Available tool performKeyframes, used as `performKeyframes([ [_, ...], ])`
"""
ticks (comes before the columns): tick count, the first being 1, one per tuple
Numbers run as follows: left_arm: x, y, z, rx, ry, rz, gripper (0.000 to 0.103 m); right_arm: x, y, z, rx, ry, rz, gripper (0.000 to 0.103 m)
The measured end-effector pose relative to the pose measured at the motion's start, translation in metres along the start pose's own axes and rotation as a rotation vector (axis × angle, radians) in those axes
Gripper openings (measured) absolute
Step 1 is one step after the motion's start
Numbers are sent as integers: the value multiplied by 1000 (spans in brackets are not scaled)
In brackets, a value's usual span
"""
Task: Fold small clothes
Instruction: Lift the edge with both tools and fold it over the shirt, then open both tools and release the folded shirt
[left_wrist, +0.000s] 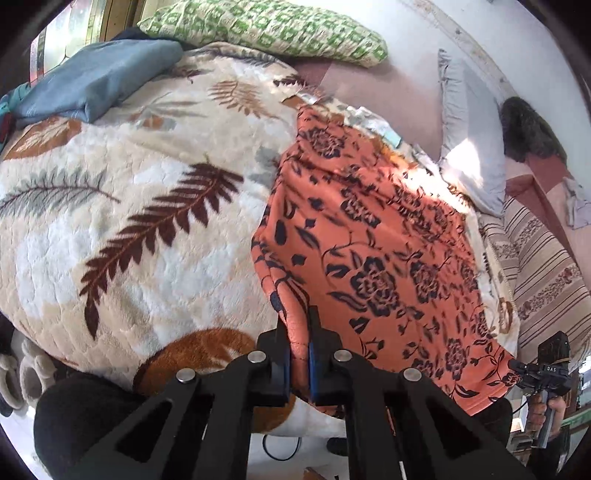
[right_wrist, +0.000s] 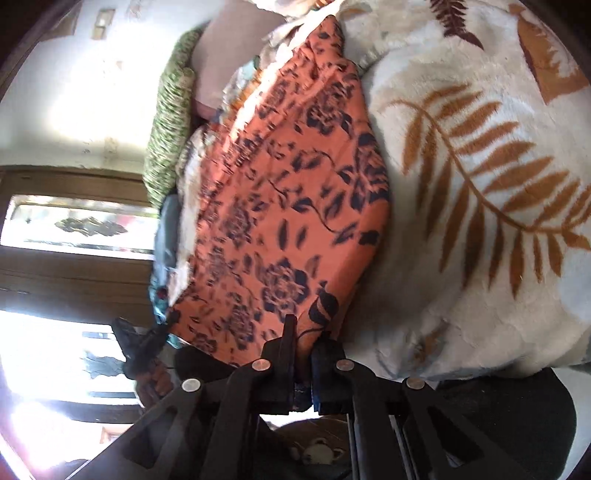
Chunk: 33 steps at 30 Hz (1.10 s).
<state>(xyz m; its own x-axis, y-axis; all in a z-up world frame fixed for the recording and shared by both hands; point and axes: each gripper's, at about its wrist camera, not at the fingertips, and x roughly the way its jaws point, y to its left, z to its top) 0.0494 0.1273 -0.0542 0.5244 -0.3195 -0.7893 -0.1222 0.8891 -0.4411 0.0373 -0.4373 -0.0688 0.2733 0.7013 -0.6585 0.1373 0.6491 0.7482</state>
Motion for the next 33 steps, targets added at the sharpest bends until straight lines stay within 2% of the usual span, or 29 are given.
performKeyframes([
  [5, -12, -18, 53, 19, -68, -51, 7, -17, 22, 42, 5, -116, 161, 6],
  [8, -5, -32, 99, 47, -92, -55, 7, -22, 35, 84, -1, -183, 212, 6],
  [13, 45, -59, 200, 78, -119, -47, 7, -16, 41, 192, 34, -281, 238, 6],
  [15, 84, -62, 244, 40, -121, -19, 8, -2, 34, 246, 66, -307, 187, 6],
  [16, 109, -61, 264, 27, -109, 2, 13, 9, 25, 271, 106, -325, 167, 7],
  [17, 141, -60, 282, 6, -70, 20, 22, 21, 15, 295, 134, -339, 130, 9],
  [18, 172, -56, 294, -17, -17, 48, 42, 38, 3, 315, 168, -331, 79, 14],
  [19, 197, -50, 299, -38, 16, 94, 52, 55, -11, 329, 224, -311, 18, 21],
  [20, 215, -43, 300, -64, 29, 141, 60, 69, -22, 337, 272, -304, -64, 55],
  [21, 227, -34, 299, -88, 37, 184, 61, 79, -29, 339, 285, -305, -91, 73],
  [22, 231, -26, 298, -100, 43, 210, 62, 81, -31, 337, 260, -334, -42, 74],
  [23, 229, -18, 296, -113, 25, 214, 65, 76, -28, 334, 238, -363, -35, 75],
  [24, 222, -10, 294, -124, -12, 220, 69, 69, -24, 330, 214, -391, -41, 78],
  [26, 201, 1, 289, -128, -80, 256, 70, 50, -17, 324, 172, -440, -75, 79],
  [28, 179, 1, 280, -109, -117, 229, 70, 31, -9, 315, 145, -484, -68, 79],
  [31, 155, -21, 260, -1, -129, 152, 70, 25, 7, 299, 108, -456, 12, 80],
  [32, 153, -32, 250, 44, -129, 136, 73, 29, 12, 293, 92, -433, 29, 82],
  [33, 155, -42, 238, 88, -118, 124, 80, 35, 14, 286, 81, -402, 40, 82],
])
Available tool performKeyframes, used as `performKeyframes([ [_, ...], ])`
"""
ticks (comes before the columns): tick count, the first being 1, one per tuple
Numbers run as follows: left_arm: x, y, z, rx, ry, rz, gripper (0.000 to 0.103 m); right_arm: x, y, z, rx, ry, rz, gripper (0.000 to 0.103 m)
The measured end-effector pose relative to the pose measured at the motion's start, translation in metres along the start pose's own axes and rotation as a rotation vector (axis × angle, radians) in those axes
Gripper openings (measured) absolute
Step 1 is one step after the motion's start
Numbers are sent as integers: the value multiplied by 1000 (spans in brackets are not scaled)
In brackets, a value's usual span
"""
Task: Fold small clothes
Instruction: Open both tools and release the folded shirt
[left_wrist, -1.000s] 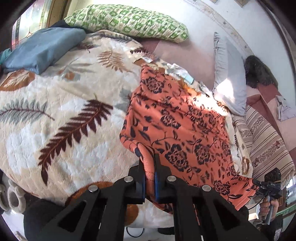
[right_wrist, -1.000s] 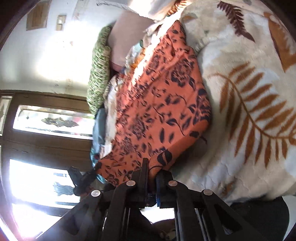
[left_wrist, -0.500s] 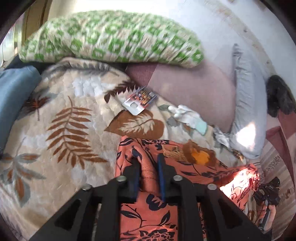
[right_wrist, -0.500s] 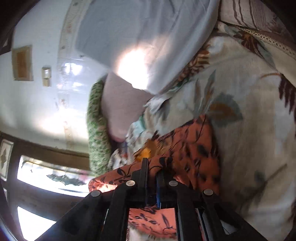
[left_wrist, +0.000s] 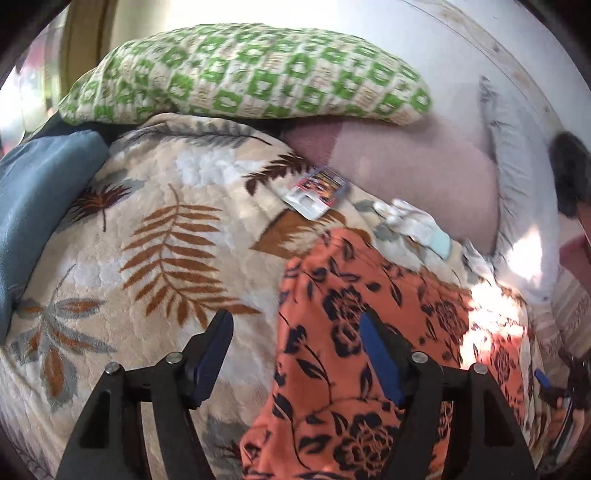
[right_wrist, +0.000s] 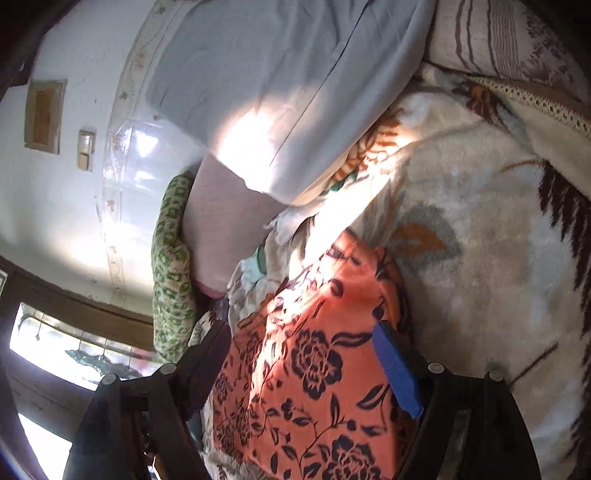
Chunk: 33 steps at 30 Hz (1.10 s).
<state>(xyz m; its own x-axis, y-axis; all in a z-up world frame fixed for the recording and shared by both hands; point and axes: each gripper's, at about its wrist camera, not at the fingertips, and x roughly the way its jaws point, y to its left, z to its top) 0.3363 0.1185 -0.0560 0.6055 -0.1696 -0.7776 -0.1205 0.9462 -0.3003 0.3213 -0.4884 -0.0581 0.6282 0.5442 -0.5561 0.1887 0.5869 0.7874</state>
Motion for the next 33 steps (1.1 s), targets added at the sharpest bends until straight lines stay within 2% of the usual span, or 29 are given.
performKeyframes([
  [2, 14, -18, -23, 83, 54, -5, 84, 14, -8, -16, -4, 61, -35, 82],
  [3, 27, -22, -34, 114, 118, 20, 84, 22, -20, -24, 19, 97, -105, 82],
  [4, 40, -20, -43, 107, 186, 59, 84, 29, -35, -31, 56, 126, -195, 82],
  [5, 47, -13, -50, 67, 235, 78, 77, 29, -43, -36, 85, 127, -220, 82],
  [6, 48, -4, -53, 15, 250, 55, 72, 23, -42, -39, 87, 99, -189, 82],
  [7, 42, 5, -53, -23, 231, 36, 72, 16, -37, -42, 75, 83, -171, 82],
  [10, 22, 20, -53, -55, 145, 57, 72, -6, -21, -52, 2, 44, -157, 82],
  [13, 30, 22, -59, -34, 217, 27, 72, -14, -15, -63, -34, 49, -172, 82],
  [14, 33, 22, -62, -26, 232, 36, 68, -16, -14, -67, -36, 49, -174, 82],
  [15, 35, 21, -64, -20, 239, 36, 47, -16, -14, -71, -39, 48, -179, 82],
  [17, 35, 20, -65, -22, 240, 23, 20, -16, -14, -76, -40, 53, -186, 82],
  [18, 31, 17, -64, -15, 227, 29, 14, -14, -14, -79, -37, 60, -192, 82],
  [20, 14, 10, -64, 4, 176, 53, 13, -12, -15, -82, -29, 68, -206, 82],
  [22, -2, 6, -66, -17, 133, 47, 13, -14, -15, -83, -25, 61, -208, 82],
  [23, -2, 7, -69, -35, 141, 49, 13, -15, -15, -82, -27, 56, -210, 82],
  [25, 21, 21, -79, -80, 235, 81, 16, -16, -18, -80, -19, 57, -222, 82],
  [26, 29, 32, -83, -124, 262, 71, 23, -15, -20, -79, -10, 63, -224, 82],
  [28, 21, 37, -79, -157, 241, 30, 29, -15, -22, -75, 2, 59, -223, 82],
  [30, 10, 36, -73, -148, 227, 34, 72, -18, -18, -68, -31, 34, -202, 84],
  [31, 4, 36, -67, -146, 190, 17, 79, -18, -17, -64, -52, 27, -200, 84],
  [33, -4, 38, -55, -122, 109, -6, 82, -11, -21, -54, -46, 39, -191, 84],
])
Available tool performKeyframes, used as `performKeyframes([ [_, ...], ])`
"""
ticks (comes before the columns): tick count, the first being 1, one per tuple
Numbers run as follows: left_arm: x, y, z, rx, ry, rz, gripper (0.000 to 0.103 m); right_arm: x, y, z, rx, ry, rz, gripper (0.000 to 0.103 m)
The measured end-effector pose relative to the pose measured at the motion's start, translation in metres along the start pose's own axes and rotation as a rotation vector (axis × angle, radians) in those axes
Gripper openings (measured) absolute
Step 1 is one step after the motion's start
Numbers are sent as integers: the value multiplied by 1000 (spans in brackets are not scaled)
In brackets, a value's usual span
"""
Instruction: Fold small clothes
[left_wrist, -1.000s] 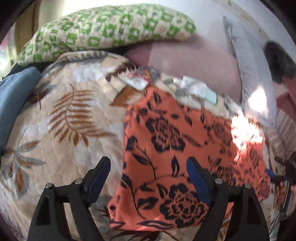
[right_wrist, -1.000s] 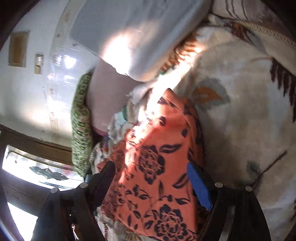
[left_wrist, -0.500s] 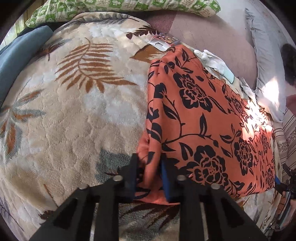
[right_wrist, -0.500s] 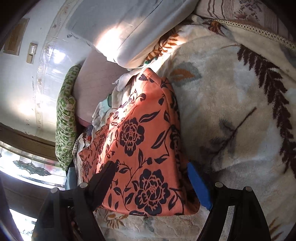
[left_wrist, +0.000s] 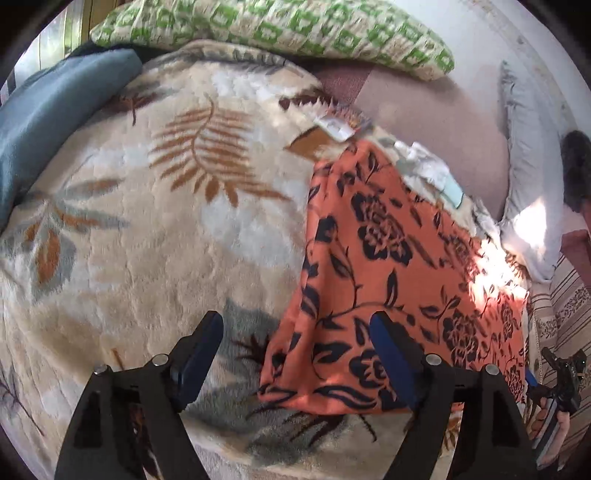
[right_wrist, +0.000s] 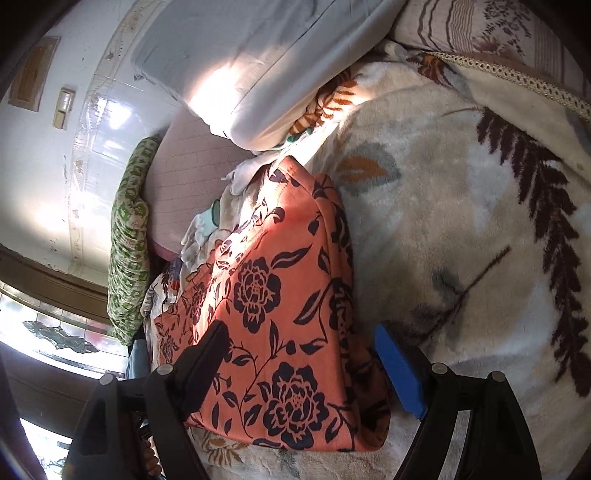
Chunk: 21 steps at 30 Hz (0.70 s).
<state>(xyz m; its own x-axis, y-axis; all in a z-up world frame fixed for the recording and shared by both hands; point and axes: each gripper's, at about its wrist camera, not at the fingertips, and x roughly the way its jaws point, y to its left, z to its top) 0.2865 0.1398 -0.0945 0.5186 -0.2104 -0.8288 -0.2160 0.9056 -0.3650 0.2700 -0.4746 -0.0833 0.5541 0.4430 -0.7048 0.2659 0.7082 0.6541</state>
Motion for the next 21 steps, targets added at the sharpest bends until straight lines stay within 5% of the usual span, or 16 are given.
performKeyframes([
  [2, 0, -1, 14, 4, -31, -30, 82, 13, -6, 8, 29, 41, 12, 84],
  [5, 28, -5, 33, -42, 39, -132, 82, 37, -7, 14, 13, 114, 35, 84],
  [8, 72, -10, 32, -52, 165, -123, 82, 56, -8, 11, 5, 153, 41, 84],
  [11, 66, -21, 26, 24, 118, -94, 83, 57, -5, 11, -15, 156, 45, 86],
  [13, 67, -25, 24, 57, 130, -76, 61, 58, -3, 11, -17, 183, 50, 86],
  [14, 69, -26, 25, 80, 140, -57, 26, 59, -1, 10, -26, 198, 60, 85],
  [19, 75, -32, 30, 84, 178, -40, 15, 76, 17, 4, -133, 228, -44, 81],
  [20, 74, -36, 30, 105, 174, -17, 14, 78, 23, 4, -166, 235, -84, 62],
  [21, 73, -40, 30, 119, 170, 0, 14, 80, 29, 3, -193, 238, -130, 21],
])
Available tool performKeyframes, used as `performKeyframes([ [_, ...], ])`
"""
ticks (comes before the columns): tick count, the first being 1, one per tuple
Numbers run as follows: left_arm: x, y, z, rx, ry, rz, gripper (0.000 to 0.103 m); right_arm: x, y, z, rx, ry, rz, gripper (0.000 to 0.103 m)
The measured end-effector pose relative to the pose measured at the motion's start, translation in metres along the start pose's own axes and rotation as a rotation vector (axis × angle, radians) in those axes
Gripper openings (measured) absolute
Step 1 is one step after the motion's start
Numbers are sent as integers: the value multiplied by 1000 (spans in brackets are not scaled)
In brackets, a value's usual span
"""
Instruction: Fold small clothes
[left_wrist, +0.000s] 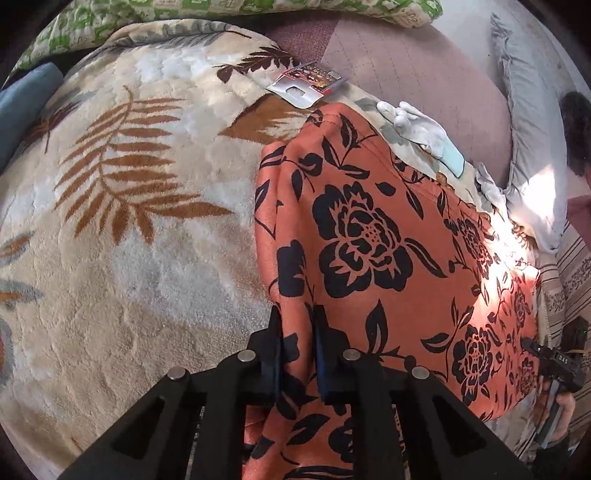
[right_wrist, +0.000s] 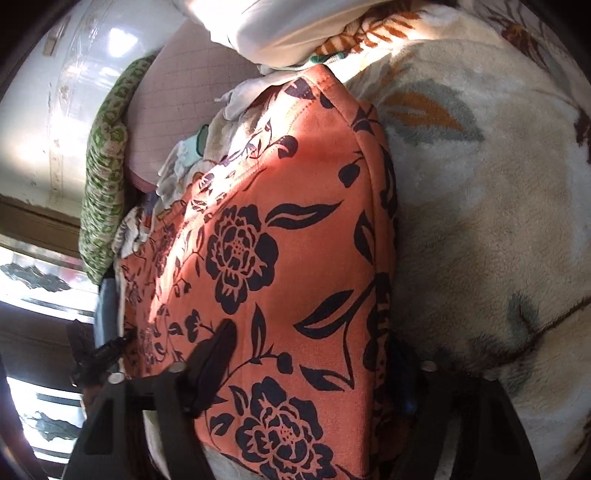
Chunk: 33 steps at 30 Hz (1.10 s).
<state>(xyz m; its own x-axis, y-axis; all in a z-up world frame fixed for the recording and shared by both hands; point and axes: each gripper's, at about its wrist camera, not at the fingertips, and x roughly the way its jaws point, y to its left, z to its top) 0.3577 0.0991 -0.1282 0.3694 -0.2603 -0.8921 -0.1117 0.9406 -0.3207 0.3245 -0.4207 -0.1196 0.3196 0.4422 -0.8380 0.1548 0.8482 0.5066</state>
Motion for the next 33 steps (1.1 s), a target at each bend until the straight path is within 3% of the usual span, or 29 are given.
performKeyframes([
  [5, -30, -12, 7, 7, -51, -25, 13, -16, 24, 3, -39, -9, -23, 17],
  [11, -121, -42, 2, 83, -182, -72, 13, -75, 72, 5, -114, -89, 39, 15],
  [15, -184, -43, -40, 114, -234, -95, 13, -119, 93, -27, -172, -106, 57, 15],
  [19, -183, -18, -105, 90, -205, -65, 17, -135, 70, -86, -180, -73, 41, 16],
  [22, -128, 22, -144, -20, -45, 12, 24, -94, 20, -129, -74, 62, -6, 24],
  [24, -101, 47, -159, -79, 19, 94, 28, -70, -13, -147, -8, 112, -136, 45],
  [25, -101, 57, -162, -109, 7, 90, 37, -70, -20, -152, 2, 96, -161, 52],
  [26, -109, 64, -164, -143, -22, 83, 43, -78, -22, -154, 22, 56, -132, 55],
  [27, -121, 65, -164, -157, -57, 99, 43, -89, -20, -155, 35, 17, -123, 60],
  [30, -163, 48, -157, -83, -198, 141, 48, -129, 9, -149, -38, -119, -125, 63],
  [33, -190, 18, -160, -16, -289, 74, 63, -153, 42, -146, -94, -201, -14, 71],
])
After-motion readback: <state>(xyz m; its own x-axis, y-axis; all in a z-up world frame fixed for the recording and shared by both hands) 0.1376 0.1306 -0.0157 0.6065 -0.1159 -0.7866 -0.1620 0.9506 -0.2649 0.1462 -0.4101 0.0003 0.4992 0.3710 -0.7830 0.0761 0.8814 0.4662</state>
